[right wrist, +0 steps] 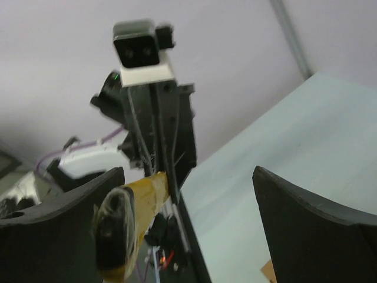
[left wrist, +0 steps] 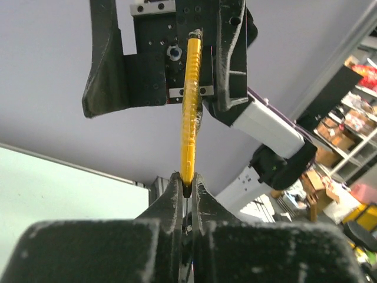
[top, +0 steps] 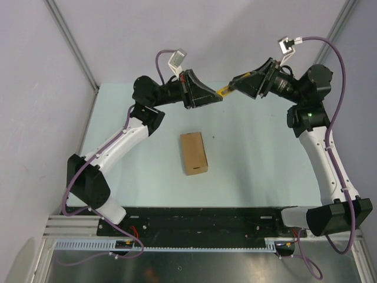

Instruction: Unpack the express box

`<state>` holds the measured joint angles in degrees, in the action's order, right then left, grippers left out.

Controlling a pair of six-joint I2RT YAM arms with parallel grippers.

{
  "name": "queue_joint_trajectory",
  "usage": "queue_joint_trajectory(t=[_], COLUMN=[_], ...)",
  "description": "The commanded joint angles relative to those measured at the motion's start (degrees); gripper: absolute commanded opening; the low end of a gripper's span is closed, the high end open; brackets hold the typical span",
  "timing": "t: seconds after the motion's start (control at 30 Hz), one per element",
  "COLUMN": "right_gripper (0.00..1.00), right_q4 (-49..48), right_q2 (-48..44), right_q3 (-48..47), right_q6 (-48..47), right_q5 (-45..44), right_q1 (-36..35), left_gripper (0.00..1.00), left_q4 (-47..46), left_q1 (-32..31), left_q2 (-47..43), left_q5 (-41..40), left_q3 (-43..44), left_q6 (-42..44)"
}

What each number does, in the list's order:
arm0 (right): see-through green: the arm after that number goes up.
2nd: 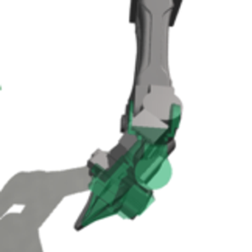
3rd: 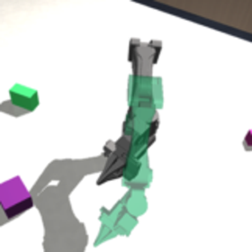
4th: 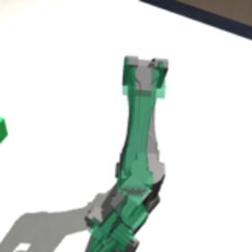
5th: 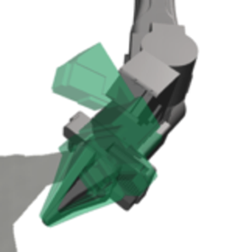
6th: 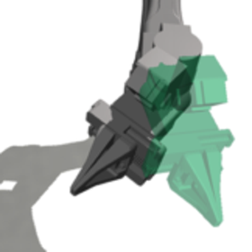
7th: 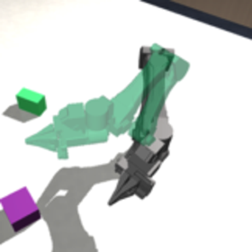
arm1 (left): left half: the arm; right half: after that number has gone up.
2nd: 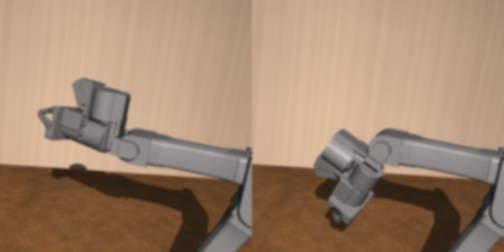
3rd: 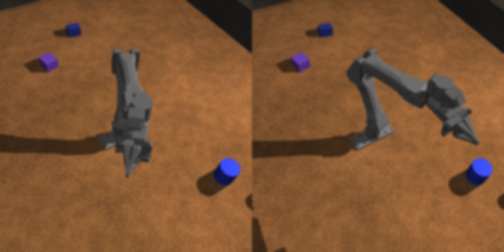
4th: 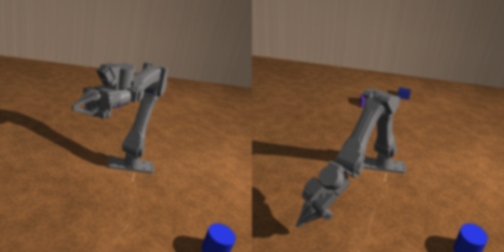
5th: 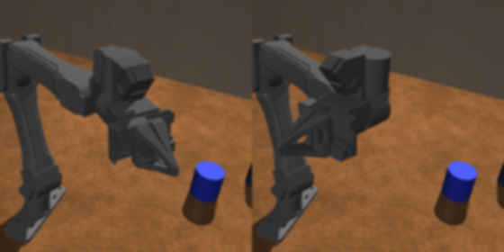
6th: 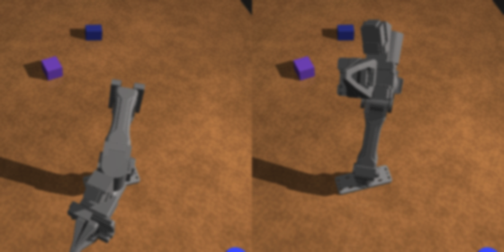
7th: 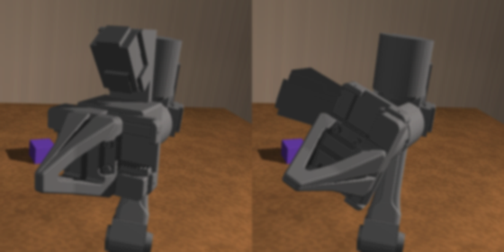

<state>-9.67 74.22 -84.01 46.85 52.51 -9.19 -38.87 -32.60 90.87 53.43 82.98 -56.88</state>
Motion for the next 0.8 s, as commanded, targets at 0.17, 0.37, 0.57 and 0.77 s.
queue_joint_trajectory(t=[0.17,0.37,0.57,0.77], right_gripper=[0.91,0.83,0.76,0.6], right_q4=[2.8,8.2,14.4,13.4], right_q2=[-5.7,-5.2,-5.2,-4.5], right_q3=[-0.8,-0.8,-0.7,-0.8], right_q6=[-4.1,-5.0,-8.3,-6.7], right_q5=[16.3,15.7,12.8,9.6], right_q1=[-3.2,-4.3,-4.3,-4.3], left_gripper=[0.0,0.0,0.0,0.0], left_q4=[-1.4,-1.3,-1.0,1.0], left_q1=[-0.2,-0.1,0.1,0.3], left_q2=[-2.5,-3.3,-4.6,-6.1], left_q5=[9.1,8.0,6.2,4.8], left_q3=[-1.1,-2.6,-3.5,-5.0], left_q6=[-1.8,-1.3,0.5,3.2])
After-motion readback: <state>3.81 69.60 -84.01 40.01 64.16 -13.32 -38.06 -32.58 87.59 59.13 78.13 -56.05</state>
